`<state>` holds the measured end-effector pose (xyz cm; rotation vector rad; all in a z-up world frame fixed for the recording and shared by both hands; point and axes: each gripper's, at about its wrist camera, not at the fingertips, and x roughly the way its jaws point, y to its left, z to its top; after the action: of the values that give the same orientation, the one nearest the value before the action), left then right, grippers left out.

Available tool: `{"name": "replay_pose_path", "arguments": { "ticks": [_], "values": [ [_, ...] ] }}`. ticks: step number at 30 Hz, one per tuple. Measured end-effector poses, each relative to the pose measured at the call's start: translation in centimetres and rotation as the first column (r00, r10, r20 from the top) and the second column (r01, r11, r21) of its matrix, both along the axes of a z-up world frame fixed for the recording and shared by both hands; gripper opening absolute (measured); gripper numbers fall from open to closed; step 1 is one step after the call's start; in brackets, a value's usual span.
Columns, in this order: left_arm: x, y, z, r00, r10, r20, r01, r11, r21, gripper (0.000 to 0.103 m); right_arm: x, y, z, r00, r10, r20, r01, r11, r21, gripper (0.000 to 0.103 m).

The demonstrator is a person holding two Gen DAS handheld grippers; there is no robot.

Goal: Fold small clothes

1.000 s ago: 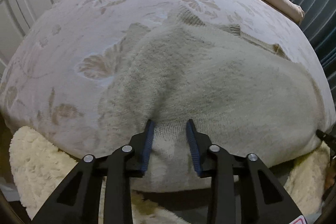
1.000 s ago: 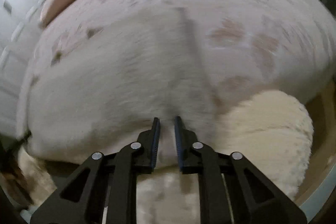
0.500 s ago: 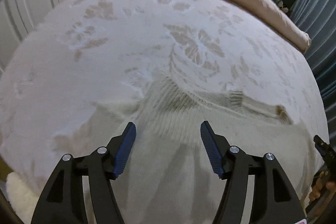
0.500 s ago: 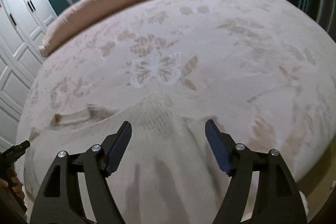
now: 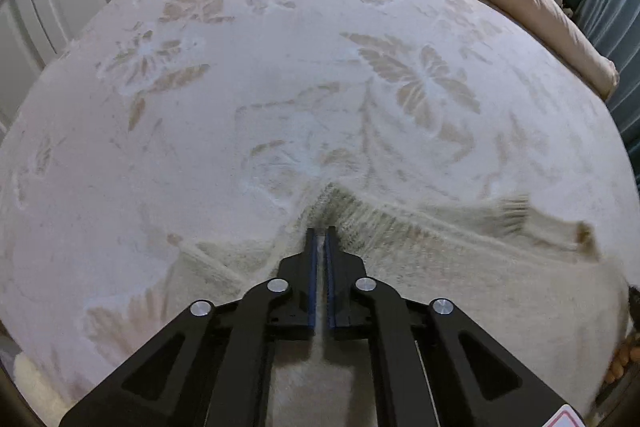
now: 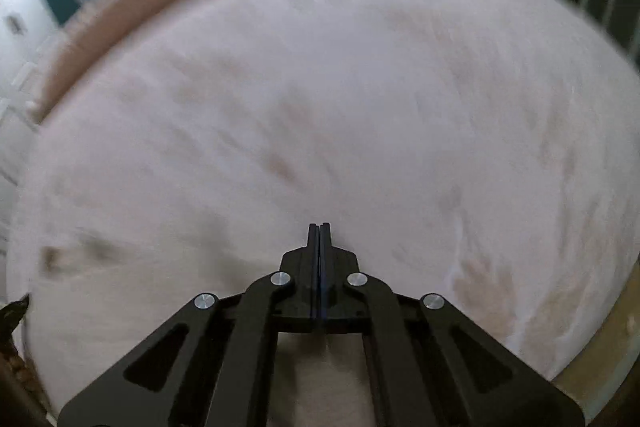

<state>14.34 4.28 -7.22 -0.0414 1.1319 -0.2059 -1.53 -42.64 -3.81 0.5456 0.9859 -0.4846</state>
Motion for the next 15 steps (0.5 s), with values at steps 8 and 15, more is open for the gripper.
{"name": "replay_pose_path", "arguments": {
  "ticks": [8, 15],
  "values": [
    [-2.4, 0.2, 4.3, 0.999, 0.016, 0.042, -0.015, 0.999, -0.035, 0.007, -2.3, 7.4, 8.0, 0.968, 0.186, 0.168, -0.177, 0.982, -0.072, 0.002],
    [-10.3, -5.4, 5.2, 0.976, -0.217, -0.011, 0.214, 0.97, -0.118, 0.014, -0.6, 25.2, 4.3, 0.817, 0.562, 0.131, -0.576, 0.809, 0.123, 0.007]
  ]
}}
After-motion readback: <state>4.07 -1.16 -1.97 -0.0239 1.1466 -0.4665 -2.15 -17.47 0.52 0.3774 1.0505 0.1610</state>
